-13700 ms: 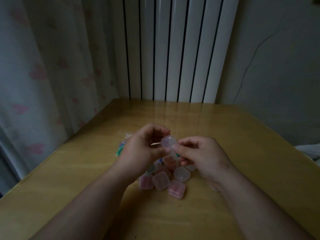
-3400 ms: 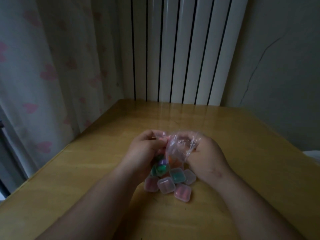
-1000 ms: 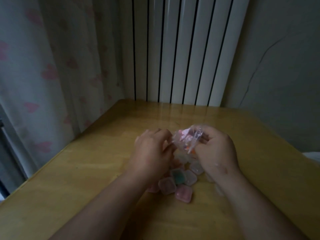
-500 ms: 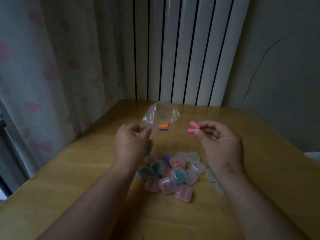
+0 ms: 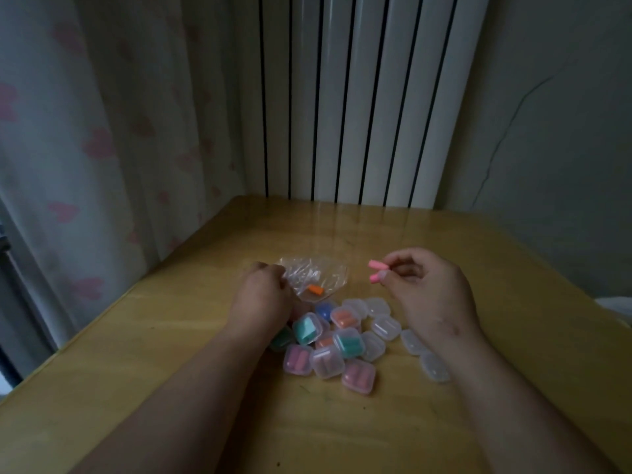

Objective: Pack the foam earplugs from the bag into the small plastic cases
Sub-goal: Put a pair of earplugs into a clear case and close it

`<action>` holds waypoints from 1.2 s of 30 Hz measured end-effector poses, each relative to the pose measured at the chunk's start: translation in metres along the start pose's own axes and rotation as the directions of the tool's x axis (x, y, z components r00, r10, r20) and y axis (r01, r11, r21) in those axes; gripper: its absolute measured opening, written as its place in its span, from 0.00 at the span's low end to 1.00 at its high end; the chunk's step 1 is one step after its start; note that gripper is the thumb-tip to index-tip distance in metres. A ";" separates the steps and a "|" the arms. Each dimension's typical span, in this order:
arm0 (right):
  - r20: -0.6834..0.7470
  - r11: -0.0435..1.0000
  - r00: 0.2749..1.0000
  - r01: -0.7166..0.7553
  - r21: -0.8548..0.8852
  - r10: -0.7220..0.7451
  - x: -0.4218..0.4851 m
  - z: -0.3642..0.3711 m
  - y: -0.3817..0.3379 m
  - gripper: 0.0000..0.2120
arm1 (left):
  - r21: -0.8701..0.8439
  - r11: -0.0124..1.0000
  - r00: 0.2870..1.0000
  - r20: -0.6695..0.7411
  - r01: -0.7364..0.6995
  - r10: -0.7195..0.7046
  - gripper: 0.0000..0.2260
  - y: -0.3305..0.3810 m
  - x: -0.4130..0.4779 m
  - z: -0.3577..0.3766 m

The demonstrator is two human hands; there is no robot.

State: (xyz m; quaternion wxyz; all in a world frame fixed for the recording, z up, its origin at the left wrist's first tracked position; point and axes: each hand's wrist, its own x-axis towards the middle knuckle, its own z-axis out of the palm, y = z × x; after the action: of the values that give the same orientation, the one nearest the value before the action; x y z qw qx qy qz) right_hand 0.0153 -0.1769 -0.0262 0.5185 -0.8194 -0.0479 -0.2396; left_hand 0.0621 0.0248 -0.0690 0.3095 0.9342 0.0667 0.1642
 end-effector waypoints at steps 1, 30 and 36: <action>0.032 0.999 0.998 -0.046 -0.006 0.046 0.002 -0.002 0.002 0.09 | -0.010 1.000 1.000 0.001 0.007 -0.007 0.18 0.000 -0.001 -0.001; 0.074 0.979 0.990 -0.103 -0.176 0.117 0.007 -0.008 0.009 0.07 | 0.275 0.725 0.764 0.382 -0.631 0.520 0.21 0.068 -0.058 -0.002; -0.013 0.991 0.994 -0.112 -0.067 0.112 0.009 -0.008 0.011 0.09 | -0.181 0.876 0.854 0.209 -0.446 0.477 0.17 0.056 -0.055 -0.009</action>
State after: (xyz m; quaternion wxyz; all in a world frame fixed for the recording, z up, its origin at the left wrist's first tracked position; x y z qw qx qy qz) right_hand 0.0236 -0.1904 -0.0286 0.5033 -0.8367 0.0088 -0.2155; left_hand 0.0085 -0.0272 -0.0434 0.3254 0.9143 -0.2094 0.1201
